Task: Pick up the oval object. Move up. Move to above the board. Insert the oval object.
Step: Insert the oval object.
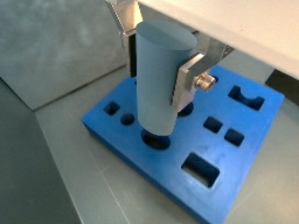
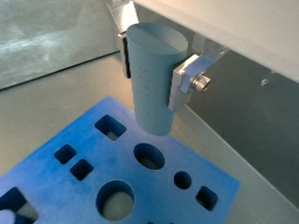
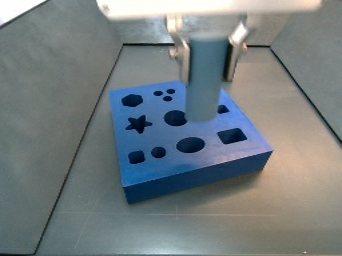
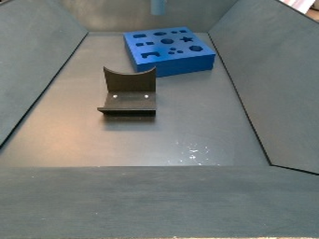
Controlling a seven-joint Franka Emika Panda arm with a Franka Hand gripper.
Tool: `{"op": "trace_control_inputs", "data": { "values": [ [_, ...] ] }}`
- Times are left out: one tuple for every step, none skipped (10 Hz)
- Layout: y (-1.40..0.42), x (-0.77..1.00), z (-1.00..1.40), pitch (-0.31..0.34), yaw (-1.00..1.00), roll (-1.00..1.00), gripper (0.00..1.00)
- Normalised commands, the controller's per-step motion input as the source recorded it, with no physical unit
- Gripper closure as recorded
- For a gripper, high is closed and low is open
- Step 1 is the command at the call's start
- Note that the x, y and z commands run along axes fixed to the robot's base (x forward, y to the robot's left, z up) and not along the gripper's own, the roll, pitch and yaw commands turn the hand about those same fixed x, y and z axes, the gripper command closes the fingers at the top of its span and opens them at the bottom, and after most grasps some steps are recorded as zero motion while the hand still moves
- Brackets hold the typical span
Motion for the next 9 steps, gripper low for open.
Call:
{"op": "trace_control_inputs", "data": {
  "values": [
    [0.0,0.0,0.0,0.0,0.0,0.01,1.0],
    [-0.08,-0.09,-0.03,-0.046,0.19,0.33,1.0],
    [-0.13,-0.05,-0.01,-0.04,0.29,0.49,1.0],
    [-0.14,-0.02,-0.03,-0.039,0.26,0.46,1.0],
    [-0.02,0.0,0.0,0.0,0.0,0.04,1.0],
    [0.0,0.0,-0.03,0.0,0.0,0.0,1.0],
    [0.0,0.0,-0.37,0.0,0.07,0.25,1.0],
    [0.07,-0.03,-0.47,0.0,0.09,0.41,1.0],
    [0.0,0.0,0.0,0.0,0.0,0.02,1.0]
  ]
}}
